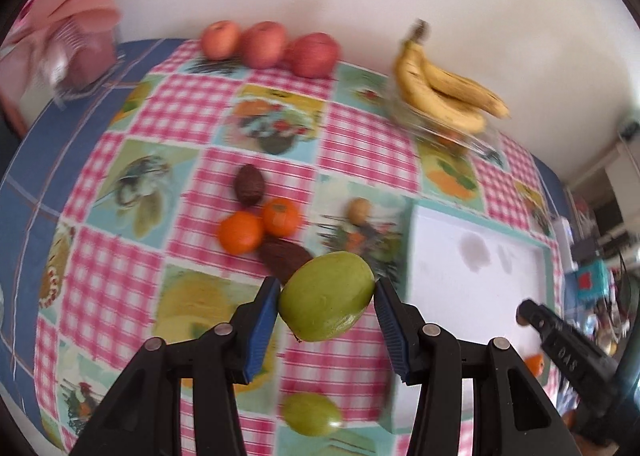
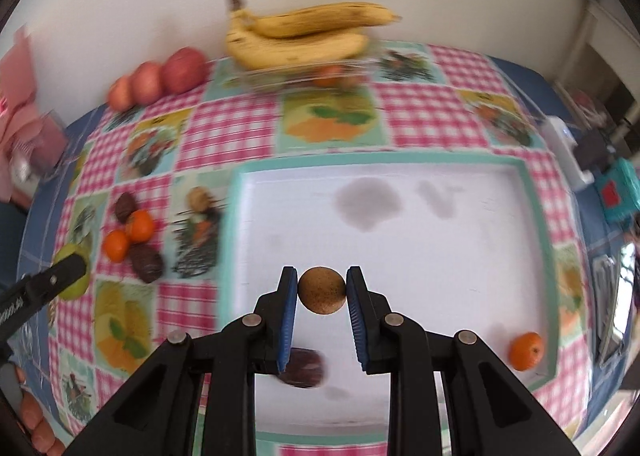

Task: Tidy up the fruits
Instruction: 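Carry the green mango with the left tool into the tray while the right tool carries the kiwi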

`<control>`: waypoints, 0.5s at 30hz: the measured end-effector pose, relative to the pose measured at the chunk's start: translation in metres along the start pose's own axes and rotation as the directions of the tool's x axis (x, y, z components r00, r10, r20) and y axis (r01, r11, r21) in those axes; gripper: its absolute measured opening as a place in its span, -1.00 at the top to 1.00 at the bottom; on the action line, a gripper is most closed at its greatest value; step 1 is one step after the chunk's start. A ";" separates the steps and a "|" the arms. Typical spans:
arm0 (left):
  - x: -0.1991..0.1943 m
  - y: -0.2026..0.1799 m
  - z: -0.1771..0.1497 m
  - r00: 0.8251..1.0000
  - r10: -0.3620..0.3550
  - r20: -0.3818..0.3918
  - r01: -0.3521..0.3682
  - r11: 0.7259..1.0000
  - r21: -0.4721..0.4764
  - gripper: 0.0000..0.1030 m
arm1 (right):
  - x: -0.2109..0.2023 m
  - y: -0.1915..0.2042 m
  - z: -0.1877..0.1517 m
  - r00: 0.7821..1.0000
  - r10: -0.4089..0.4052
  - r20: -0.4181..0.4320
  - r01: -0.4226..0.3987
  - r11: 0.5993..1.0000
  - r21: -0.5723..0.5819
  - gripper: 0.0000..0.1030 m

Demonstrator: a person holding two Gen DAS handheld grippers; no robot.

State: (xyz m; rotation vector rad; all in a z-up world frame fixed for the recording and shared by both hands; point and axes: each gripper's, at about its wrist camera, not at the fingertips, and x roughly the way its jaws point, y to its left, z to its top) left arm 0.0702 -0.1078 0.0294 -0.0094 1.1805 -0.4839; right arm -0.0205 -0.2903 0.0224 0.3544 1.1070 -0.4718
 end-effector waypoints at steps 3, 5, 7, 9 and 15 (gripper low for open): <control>0.003 -0.023 -0.006 1.000 -0.018 -0.008 0.019 0.998 0.065 0.00 | -0.006 -0.024 0.000 0.999 -0.032 0.008 0.032 0.998 0.051 0.49; 0.006 -0.041 -0.011 1.000 -0.013 -0.012 0.015 0.992 0.121 0.00 | -0.012 -0.036 0.000 0.999 -0.050 0.016 0.048 0.996 0.079 0.49; 0.010 -0.056 -0.016 1.000 -0.012 -0.015 0.015 0.986 0.167 0.00 | -0.018 -0.046 0.001 0.998 -0.064 0.027 0.061 0.993 0.101 0.49; 0.013 -0.067 -0.020 1.000 -0.017 -0.020 0.021 0.980 0.200 0.00 | -0.025 -0.055 0.001 0.997 -0.067 0.044 0.062 0.991 0.120 0.49; 0.025 -0.092 -0.031 0.999 -0.032 -0.026 0.038 0.961 0.272 0.00 | -0.044 -0.069 0.000 0.993 -0.080 0.084 0.067 0.986 0.150 0.49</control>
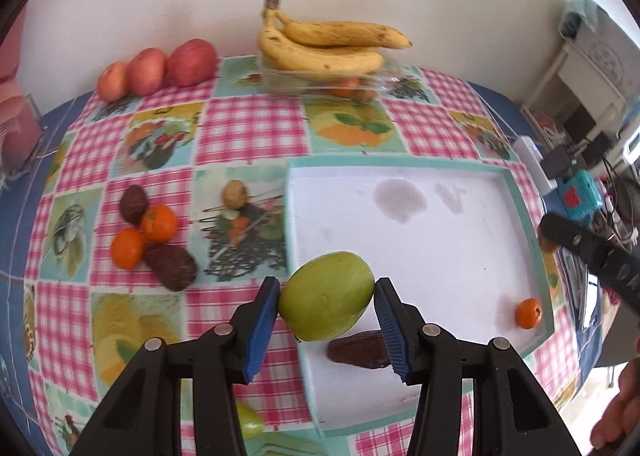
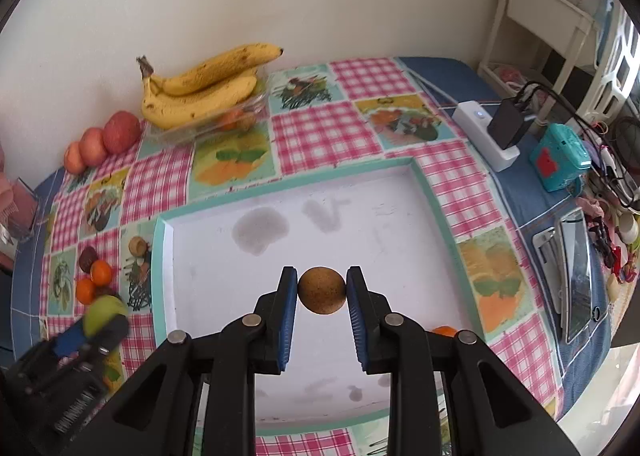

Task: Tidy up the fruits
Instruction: 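Carry the green mango with the left tool into the tray while the right tool carries the kiwi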

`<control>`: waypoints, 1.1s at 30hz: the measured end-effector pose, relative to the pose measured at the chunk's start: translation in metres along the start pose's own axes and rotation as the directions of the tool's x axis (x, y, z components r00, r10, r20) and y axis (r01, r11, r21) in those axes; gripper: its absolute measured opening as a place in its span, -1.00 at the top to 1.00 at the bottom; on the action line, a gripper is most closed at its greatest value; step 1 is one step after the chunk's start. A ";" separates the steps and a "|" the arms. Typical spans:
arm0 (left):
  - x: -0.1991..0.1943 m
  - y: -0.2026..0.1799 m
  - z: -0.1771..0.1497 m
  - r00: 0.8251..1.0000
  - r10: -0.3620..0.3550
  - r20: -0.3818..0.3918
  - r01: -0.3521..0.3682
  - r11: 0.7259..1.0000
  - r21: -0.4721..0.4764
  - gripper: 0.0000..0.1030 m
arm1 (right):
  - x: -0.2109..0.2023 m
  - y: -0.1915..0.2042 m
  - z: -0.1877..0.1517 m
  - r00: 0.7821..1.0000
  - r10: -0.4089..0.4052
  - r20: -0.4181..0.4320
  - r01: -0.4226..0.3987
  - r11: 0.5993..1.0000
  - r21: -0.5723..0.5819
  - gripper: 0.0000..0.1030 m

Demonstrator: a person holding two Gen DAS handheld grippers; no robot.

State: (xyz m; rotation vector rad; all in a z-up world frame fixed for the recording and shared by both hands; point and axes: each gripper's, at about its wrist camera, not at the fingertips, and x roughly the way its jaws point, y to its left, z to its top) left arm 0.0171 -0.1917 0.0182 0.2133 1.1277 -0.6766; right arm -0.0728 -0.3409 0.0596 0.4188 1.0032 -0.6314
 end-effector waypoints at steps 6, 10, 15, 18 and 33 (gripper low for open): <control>0.024 -0.012 -0.005 1.000 -0.011 -0.013 0.012 0.999 0.035 0.00 | -0.011 -0.010 0.003 0.999 0.005 0.040 -0.006 1.000 0.027 0.49; 0.038 -0.014 -0.007 1.000 -0.009 -0.014 0.010 0.999 0.047 0.00 | -0.003 -0.013 0.003 1.000 0.012 0.017 -0.012 0.999 0.037 0.49; 0.049 -0.010 -0.008 1.000 -0.007 -0.022 0.008 0.999 0.038 0.00 | 0.029 -0.012 -0.005 0.997 0.010 -0.070 -0.008 0.999 0.032 0.49; 0.053 -0.008 -0.009 1.000 -0.005 -0.027 0.006 0.999 0.033 0.00 | 0.053 -0.015 -0.012 0.991 0.005 -0.132 0.001 0.999 0.038 0.49; 0.059 -0.015 -0.010 0.999 -0.003 -0.046 0.006 0.998 0.060 -0.01 | 0.082 -0.017 -0.022 0.979 -0.023 -0.204 0.031 0.999 0.035 0.49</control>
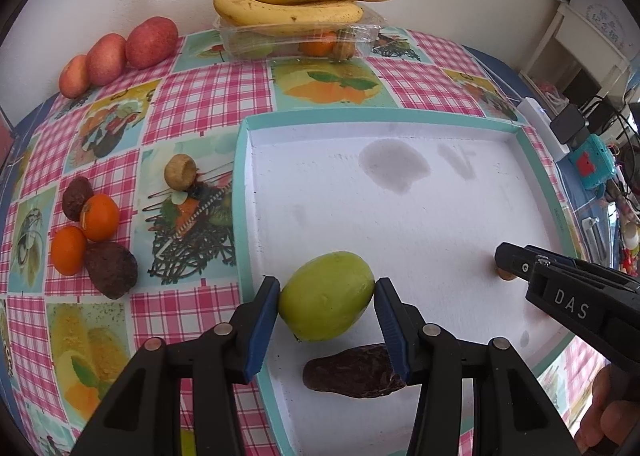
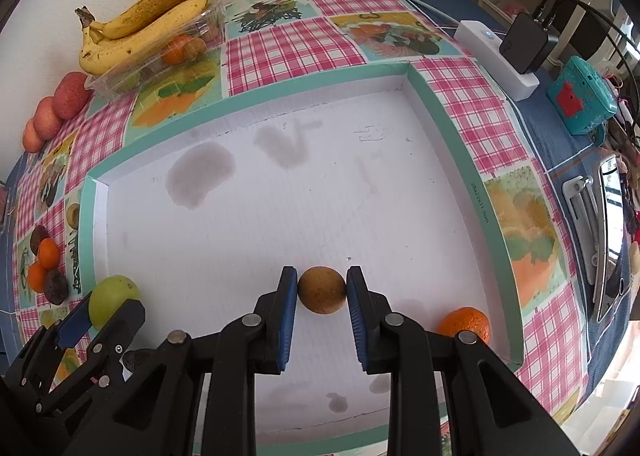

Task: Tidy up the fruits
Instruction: 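Carry the green mango with the left tool into the tray while the right tool carries the kiwi, then open both tools to drop the mango and kiwi in the tray, then withdraw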

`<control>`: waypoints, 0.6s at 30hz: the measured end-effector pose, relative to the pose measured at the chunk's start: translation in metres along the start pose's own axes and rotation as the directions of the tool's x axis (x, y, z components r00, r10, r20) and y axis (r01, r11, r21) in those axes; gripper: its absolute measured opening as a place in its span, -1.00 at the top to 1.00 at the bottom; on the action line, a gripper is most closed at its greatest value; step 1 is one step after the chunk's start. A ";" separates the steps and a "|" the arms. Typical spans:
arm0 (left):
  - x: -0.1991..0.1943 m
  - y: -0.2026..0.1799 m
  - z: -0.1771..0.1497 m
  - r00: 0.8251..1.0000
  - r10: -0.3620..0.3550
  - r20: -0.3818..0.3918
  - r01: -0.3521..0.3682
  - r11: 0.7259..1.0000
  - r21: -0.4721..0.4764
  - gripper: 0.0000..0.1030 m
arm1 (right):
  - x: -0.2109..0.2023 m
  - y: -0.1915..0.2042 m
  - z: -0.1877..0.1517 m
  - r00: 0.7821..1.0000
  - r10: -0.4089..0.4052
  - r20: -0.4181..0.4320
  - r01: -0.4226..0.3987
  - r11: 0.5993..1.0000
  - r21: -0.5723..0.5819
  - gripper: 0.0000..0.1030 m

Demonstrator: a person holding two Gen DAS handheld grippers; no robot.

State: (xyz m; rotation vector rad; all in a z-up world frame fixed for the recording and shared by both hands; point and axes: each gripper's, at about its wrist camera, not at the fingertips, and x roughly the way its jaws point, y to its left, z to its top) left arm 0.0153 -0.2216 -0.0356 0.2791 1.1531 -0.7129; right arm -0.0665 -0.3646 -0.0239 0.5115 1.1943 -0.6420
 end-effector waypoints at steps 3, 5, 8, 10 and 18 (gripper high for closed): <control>0.000 -0.001 0.000 1.000 -0.004 -0.008 0.004 1.000 0.001 -0.01 | 0.000 0.001 0.000 1.000 -0.005 -0.003 0.005 1.000 -0.015 0.48; 0.000 0.000 0.001 1.000 -0.008 -0.015 0.008 1.000 -0.004 -0.01 | -0.001 0.003 0.002 1.000 0.003 -0.001 -0.003 1.000 -0.015 0.44; -0.004 0.000 0.003 1.000 -0.020 -0.013 0.020 1.000 -0.011 -0.06 | -0.009 0.001 0.005 1.000 0.001 0.023 -0.001 1.000 -0.011 0.14; -0.011 -0.001 0.005 1.000 -0.025 0.003 0.025 1.000 -0.012 -0.15 | -0.018 -0.001 0.007 0.999 0.000 0.044 0.001 1.000 -0.009 0.14; -0.043 0.024 0.015 0.999 0.016 0.049 -0.011 0.994 -0.106 -0.41 | -0.060 -0.013 0.014 0.988 0.017 0.153 -0.020 1.000 0.017 -0.38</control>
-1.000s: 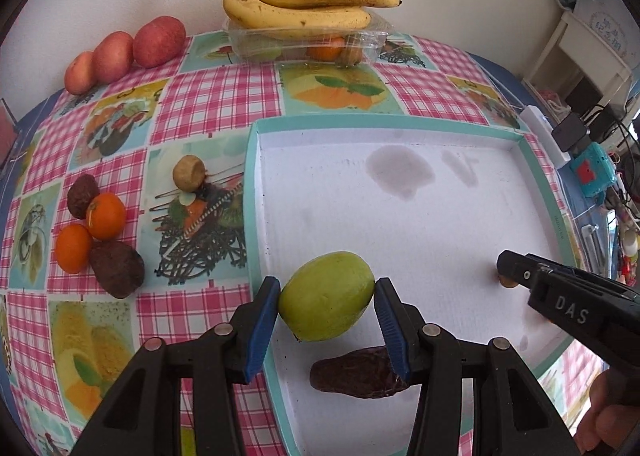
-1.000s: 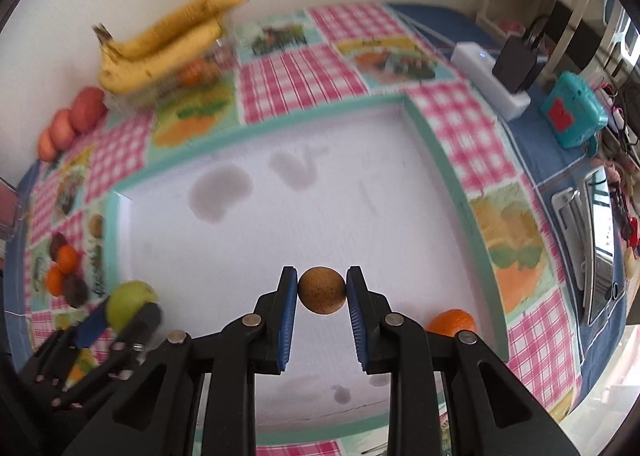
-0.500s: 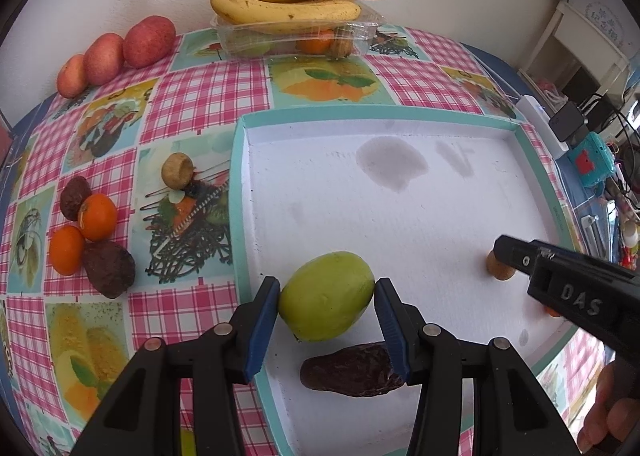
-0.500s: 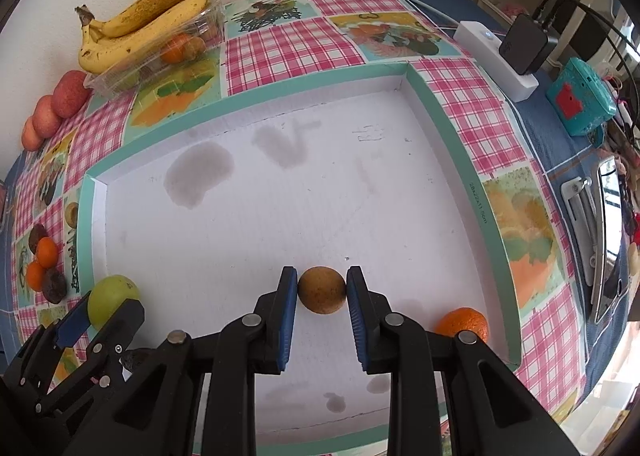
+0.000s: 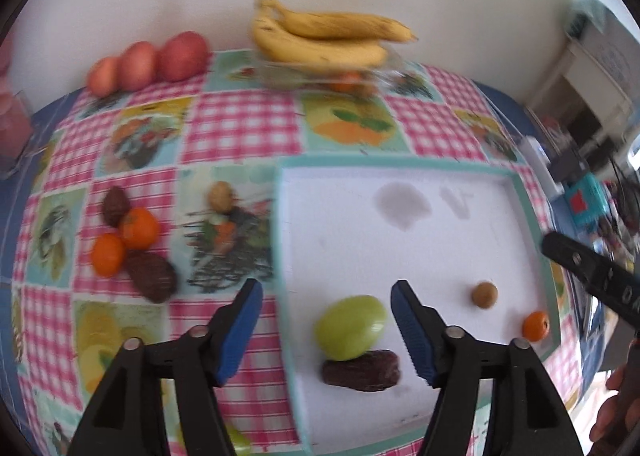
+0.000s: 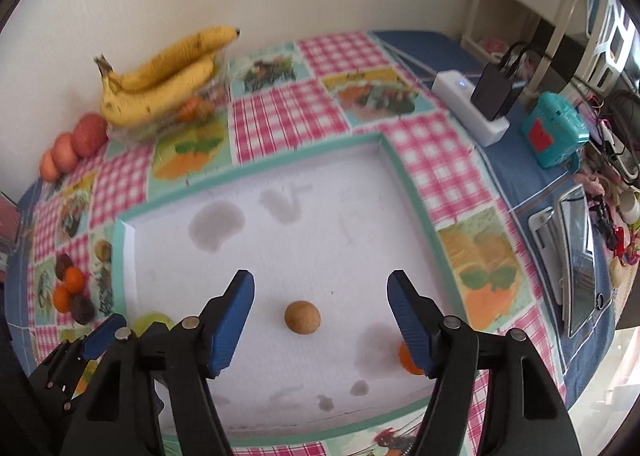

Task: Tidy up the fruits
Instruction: 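Open both tools to drop the mango and kiwi in the tray, then withdraw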

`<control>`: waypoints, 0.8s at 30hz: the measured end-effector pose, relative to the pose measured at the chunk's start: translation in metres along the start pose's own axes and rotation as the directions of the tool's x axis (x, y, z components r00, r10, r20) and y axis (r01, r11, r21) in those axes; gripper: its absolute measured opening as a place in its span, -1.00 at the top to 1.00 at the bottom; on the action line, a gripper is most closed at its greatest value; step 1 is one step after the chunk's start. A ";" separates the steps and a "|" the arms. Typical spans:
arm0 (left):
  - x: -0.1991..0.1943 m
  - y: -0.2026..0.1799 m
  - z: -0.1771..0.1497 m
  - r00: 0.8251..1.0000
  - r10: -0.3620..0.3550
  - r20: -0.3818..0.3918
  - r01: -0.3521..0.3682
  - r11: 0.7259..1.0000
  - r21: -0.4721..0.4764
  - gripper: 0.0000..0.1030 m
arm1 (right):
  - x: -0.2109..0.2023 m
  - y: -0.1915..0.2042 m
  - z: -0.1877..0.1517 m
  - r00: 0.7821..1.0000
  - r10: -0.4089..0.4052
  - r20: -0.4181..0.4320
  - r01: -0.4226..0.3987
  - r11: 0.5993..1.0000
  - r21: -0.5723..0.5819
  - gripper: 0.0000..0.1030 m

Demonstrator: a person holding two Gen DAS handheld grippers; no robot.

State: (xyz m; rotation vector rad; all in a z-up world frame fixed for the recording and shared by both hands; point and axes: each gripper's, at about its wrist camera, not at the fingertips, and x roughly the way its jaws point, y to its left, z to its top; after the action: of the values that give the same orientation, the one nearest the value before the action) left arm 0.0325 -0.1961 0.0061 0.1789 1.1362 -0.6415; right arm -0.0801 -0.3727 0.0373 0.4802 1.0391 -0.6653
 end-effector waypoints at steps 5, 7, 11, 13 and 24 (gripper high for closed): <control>-0.012 0.046 0.006 0.994 0.112 -0.010 -0.112 0.985 -0.131 -0.63 | -0.010 -0.003 0.002 0.999 -0.015 0.028 0.015 1.000 -0.005 -0.57; -0.017 0.064 0.007 0.986 0.166 -0.006 -0.165 0.971 -0.172 -0.81 | -0.010 -0.004 0.002 0.999 -0.015 0.029 0.015 1.000 -0.005 -0.63; -0.029 0.102 0.005 0.971 0.240 -0.002 -0.233 0.936 -0.264 -0.86 | -0.008 0.001 0.000 1.000 -0.013 0.021 0.014 1.000 -0.022 -0.63; -0.035 0.118 0.002 0.965 0.262 0.001 -0.249 0.920 -0.301 -0.90 | -0.007 0.004 0.000 1.000 -0.013 0.022 0.013 0.999 -0.037 -0.63; -0.065 0.172 -0.004 0.945 0.327 0.033 -0.282 0.857 -0.431 -0.99 | -0.005 0.035 -0.006 1.000 0.018 0.016 -0.016 0.994 -0.106 -0.63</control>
State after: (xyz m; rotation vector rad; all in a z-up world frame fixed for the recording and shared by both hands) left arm 0.1085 -0.0301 0.0309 -0.0475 1.0891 -0.1103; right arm -0.0605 -0.3423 0.0407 0.3900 1.0481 -0.5947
